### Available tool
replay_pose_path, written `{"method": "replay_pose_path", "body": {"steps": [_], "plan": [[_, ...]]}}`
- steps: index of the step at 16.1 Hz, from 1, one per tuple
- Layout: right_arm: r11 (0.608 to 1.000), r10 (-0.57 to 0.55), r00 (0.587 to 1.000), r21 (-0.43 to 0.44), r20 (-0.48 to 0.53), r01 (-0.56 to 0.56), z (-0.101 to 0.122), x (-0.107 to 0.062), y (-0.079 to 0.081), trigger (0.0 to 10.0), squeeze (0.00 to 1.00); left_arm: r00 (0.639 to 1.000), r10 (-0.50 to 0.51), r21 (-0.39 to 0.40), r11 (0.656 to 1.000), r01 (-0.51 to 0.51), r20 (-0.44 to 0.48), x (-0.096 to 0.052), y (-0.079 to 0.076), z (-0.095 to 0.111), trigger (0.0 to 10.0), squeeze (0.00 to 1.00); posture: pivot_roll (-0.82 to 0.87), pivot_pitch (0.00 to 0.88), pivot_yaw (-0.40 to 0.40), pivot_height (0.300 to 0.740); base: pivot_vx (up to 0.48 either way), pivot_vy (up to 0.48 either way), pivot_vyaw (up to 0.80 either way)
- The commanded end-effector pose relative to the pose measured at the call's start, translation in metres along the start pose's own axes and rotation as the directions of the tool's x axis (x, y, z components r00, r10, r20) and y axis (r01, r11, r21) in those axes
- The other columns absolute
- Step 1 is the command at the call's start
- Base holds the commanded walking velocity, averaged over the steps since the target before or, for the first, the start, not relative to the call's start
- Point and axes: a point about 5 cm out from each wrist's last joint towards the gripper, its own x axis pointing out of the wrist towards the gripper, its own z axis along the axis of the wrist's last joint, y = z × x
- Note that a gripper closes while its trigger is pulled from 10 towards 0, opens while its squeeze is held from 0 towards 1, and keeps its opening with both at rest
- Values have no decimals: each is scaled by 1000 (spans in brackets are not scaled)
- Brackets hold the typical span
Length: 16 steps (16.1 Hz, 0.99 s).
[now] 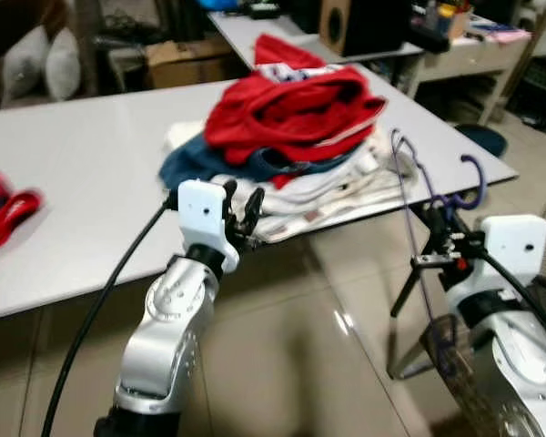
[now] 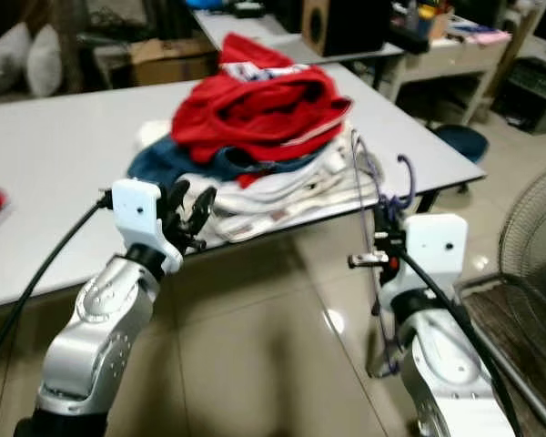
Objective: Hang hanger
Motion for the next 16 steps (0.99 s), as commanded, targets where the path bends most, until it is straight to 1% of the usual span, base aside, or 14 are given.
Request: {"method": "replay_pose_path", "body": {"steps": [1,4,9,12,13,14,15,16], "plan": [[1000,-9,1000,-5,-1,9,1,0,-2,10000,0,1000,-11,-6,1000,11,13,4,-1,4,10000,0,-41,37,21,740,439,0,-719],[1000,13,1000,1,27,-13,5,1,1,10000,0,999,-4,-3,1000,4,36,8,-1,10,10000,0,-40,35,24,740,439,0,0],[992,126,990,-8,65,-126,11,4,11,10000,0,997,48,-4,999,-48,55,15,5,14,10000,0,-38,34,26,740,430,0,0],[983,183,979,-2,90,-184,15,3,13,10000,0,997,39,-10,999,-38,62,20,4,17,10000,0,-35,39,23,740,416,0,0],[976,218,970,-6,107,-218,17,2,13,10000,0,998,60,-10,998,-60,33,26,5,16,10000,0,-36,38,26,740,0,0,0],[969,246,963,-13,113,-246,19,1,14,10000,0,997,67,-8,998,-67,34,29,6,17,10000,35,-38,40,29,740,0,0,0],[946,323,938,-44,126,-320,22,-3,15,10000,0,995,79,-9,997,-78,61,32,9,21,10000,1000,-40,41,33,740,0,0,0],[937,348,929,-56,129,-344,23,-5,15,10000,0,994,76,-13,997,-75,77,33,9,23,10000,1000,-40,41,33,740,0,0,0]]}}
